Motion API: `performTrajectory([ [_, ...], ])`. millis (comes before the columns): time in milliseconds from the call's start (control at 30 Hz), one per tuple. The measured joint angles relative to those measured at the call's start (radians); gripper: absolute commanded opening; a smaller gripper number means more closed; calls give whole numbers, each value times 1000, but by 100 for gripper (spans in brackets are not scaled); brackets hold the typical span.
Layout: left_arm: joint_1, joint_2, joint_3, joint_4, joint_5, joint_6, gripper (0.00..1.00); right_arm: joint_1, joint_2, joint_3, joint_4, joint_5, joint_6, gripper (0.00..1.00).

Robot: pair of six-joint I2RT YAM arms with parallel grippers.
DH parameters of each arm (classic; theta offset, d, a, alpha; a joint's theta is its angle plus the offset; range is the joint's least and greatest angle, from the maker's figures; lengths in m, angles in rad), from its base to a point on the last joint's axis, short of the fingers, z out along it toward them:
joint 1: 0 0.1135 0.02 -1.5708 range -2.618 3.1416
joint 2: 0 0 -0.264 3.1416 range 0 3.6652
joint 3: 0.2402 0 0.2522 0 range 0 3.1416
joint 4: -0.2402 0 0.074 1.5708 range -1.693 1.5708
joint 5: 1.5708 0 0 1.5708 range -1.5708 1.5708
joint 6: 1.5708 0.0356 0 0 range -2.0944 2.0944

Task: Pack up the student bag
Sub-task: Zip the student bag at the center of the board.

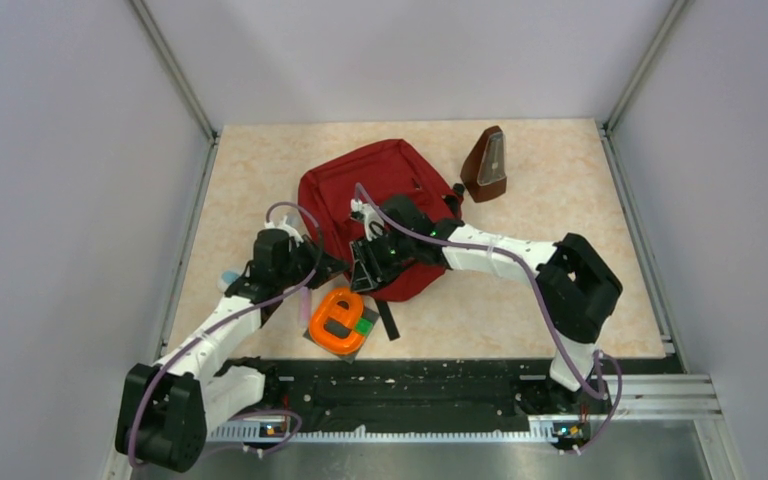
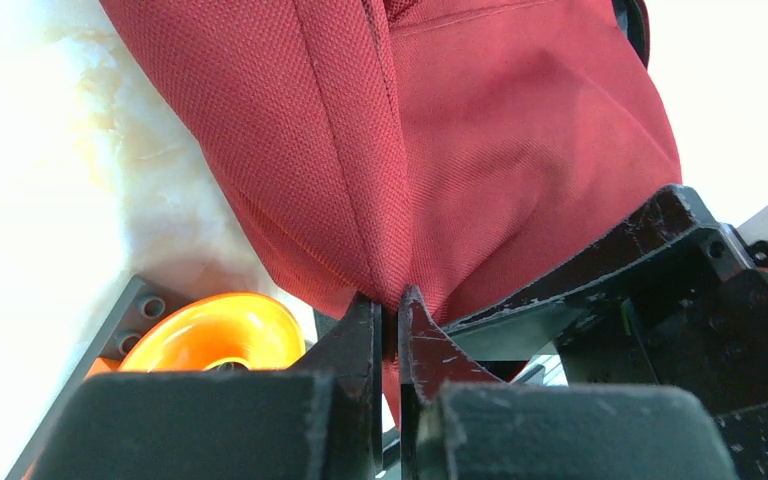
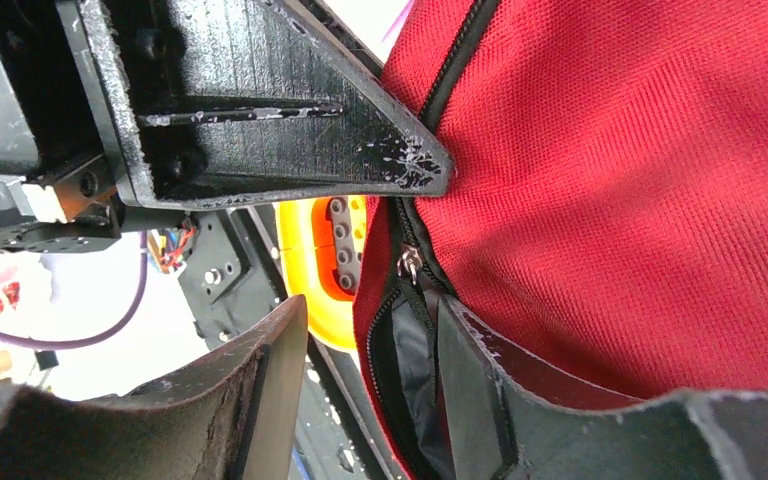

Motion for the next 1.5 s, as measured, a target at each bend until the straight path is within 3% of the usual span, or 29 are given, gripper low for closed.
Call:
performTrajectory([
  [300, 0, -30, -5, -1, -6, 11, 0, -10, 27, -2, 31, -52, 16, 24],
  [467, 0, -37, -6, -9, -9, 22, 0, -17, 27, -8, 37, -59, 26, 30],
  [667, 0, -40, -6, -39, -11, 32, 0, -25, 24, -35, 60, -62, 34, 25],
  [900, 0, -50, -6, -48, -11, 33, 0, -49, 23, -67, 86, -73, 42, 0],
  [1233, -1, -50, 8, -102, -56, 31, 0, -50, 3, -72, 74, -58, 26, 0],
  [1500, 2, -49, 45, -164, -148, 25, 0, -34, -122, -69, -58, 130, -61, 0],
])
